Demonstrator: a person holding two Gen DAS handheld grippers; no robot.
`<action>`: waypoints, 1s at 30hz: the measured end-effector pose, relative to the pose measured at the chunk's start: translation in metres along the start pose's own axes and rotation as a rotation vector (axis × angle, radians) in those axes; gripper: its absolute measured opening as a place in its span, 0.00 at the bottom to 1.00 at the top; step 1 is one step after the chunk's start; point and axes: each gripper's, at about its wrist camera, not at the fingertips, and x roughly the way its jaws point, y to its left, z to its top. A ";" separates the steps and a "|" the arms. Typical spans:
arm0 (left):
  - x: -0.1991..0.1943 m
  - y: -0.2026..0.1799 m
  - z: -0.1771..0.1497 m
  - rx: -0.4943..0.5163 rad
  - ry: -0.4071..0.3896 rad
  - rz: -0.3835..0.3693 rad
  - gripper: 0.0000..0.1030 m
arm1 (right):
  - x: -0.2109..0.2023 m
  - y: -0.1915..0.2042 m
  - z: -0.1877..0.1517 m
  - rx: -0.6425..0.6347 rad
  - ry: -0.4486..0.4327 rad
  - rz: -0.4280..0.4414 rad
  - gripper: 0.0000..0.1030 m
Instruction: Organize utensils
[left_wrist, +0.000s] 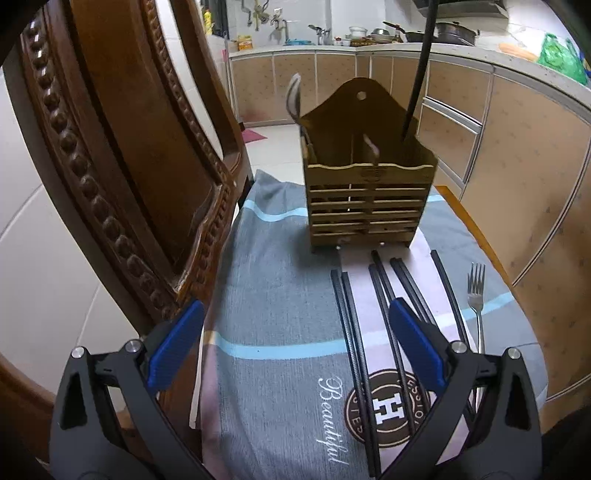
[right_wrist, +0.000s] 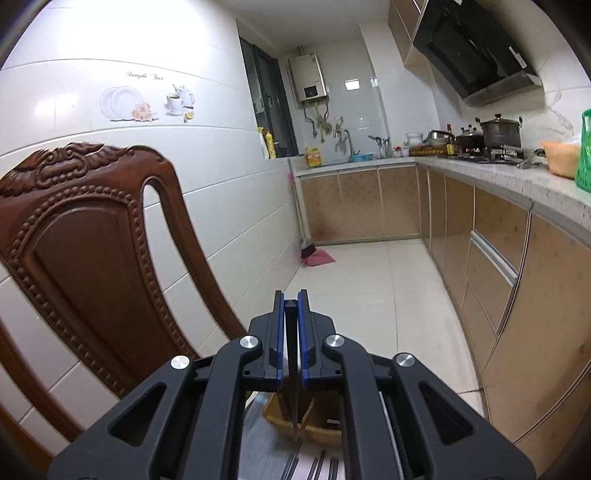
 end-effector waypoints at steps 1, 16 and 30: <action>0.002 0.003 0.001 -0.012 0.007 -0.002 0.96 | 0.005 0.000 0.004 -0.002 -0.003 -0.010 0.07; 0.012 0.018 0.006 -0.093 0.046 -0.046 0.96 | 0.074 -0.042 -0.059 0.123 0.110 -0.065 0.07; 0.018 0.016 -0.002 -0.134 0.069 -0.140 0.96 | 0.008 -0.111 -0.215 0.119 0.407 -0.112 0.41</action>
